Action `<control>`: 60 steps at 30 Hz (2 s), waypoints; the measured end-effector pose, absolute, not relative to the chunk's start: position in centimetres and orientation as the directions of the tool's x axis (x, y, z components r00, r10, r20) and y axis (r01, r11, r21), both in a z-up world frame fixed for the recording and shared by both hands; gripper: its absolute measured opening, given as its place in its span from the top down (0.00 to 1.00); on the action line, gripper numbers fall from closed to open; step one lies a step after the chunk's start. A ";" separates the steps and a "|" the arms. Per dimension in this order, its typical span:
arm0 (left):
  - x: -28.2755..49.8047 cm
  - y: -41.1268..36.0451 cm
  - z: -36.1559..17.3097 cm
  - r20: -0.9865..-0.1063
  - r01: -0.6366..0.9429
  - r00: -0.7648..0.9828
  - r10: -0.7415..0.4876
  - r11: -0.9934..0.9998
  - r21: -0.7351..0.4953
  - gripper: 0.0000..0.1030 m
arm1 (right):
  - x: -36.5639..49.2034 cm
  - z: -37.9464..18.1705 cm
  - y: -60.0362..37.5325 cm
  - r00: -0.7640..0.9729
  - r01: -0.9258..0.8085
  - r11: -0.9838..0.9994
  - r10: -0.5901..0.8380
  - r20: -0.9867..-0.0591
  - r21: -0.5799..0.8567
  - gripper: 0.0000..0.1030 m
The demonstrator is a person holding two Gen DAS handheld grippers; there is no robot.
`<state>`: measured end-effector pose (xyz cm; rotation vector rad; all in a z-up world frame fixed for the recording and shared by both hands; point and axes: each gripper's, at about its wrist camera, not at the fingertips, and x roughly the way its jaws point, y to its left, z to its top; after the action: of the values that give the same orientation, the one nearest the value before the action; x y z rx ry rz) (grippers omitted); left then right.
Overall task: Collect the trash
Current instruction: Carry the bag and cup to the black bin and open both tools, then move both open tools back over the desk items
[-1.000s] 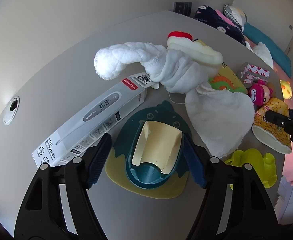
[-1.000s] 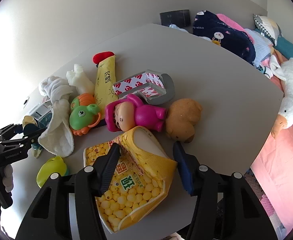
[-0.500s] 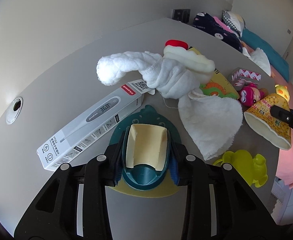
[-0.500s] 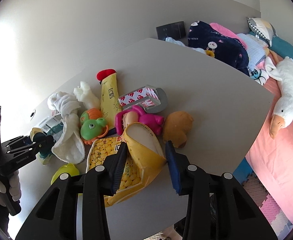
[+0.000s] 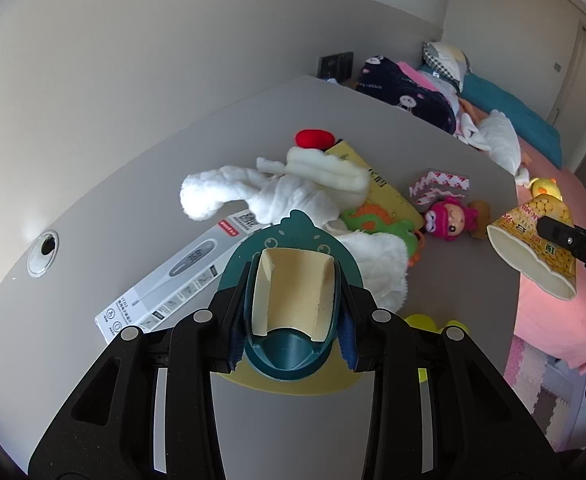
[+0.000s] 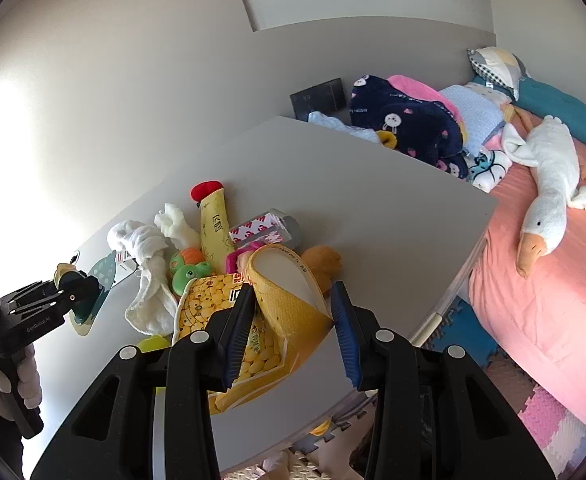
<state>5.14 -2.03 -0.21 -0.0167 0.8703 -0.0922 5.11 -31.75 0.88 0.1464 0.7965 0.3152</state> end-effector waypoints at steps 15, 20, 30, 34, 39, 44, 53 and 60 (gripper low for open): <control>4.3 -12.3 1.7 -0.735 0.283 0.637 -0.233 0.957 -0.058 0.65 | -0.1 1.7 -40.6 0.720 -0.068 0.968 0.215 -0.660 0.241 0.60; 4.0 -16.2 2.0 -0.731 0.366 0.616 -0.293 0.929 -0.064 0.65 | -2.0 1.8 -43.1 0.738 -0.006 0.972 0.163 -0.655 0.235 0.60; 2.9 -24.1 1.9 -0.731 0.539 0.539 -0.419 0.838 -0.084 0.65 | -6.0 1.9 -48.2 0.751 0.127 0.967 0.053 -0.659 0.223 0.60; 2.3 -27.0 1.7 -0.735 0.600 0.499 -0.460 0.795 -0.091 0.65 | -7.5 1.7 -50.3 0.750 0.187 0.957 0.006 -0.661 0.222 0.60; 1.5 -30.3 1.4 -0.741 0.665 0.446 -0.503 0.740 -0.102 0.65 | -8.9 1.4 -52.7 0.742 0.255 0.940 -0.040 -0.669 0.226 0.59; 1.0 -33.1 1.2 -0.733 0.711 0.369 -0.571 0.682 -0.173 0.11 | -10.2 1.5 -55.4 0.731 0.387 0.893 -0.145 -0.666 0.230 0.28; 0.5 -36.3 1.0 -0.737 0.734 0.352 -0.577 0.659 -0.165 0.10 | -10.9 1.3 -58.0 0.720 0.447 0.867 -0.203 -0.664 0.220 0.28; 0.6 -35.6 0.7 -0.746 0.718 0.366 -0.557 0.678 -0.155 0.10 | -10.4 1.3 -57.5 0.724 0.426 0.878 -0.185 -0.665 0.219 0.28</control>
<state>0.59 -35.58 0.75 0.2106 0.8679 -0.8275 -10.41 -57.49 1.26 0.3736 0.6838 -0.3460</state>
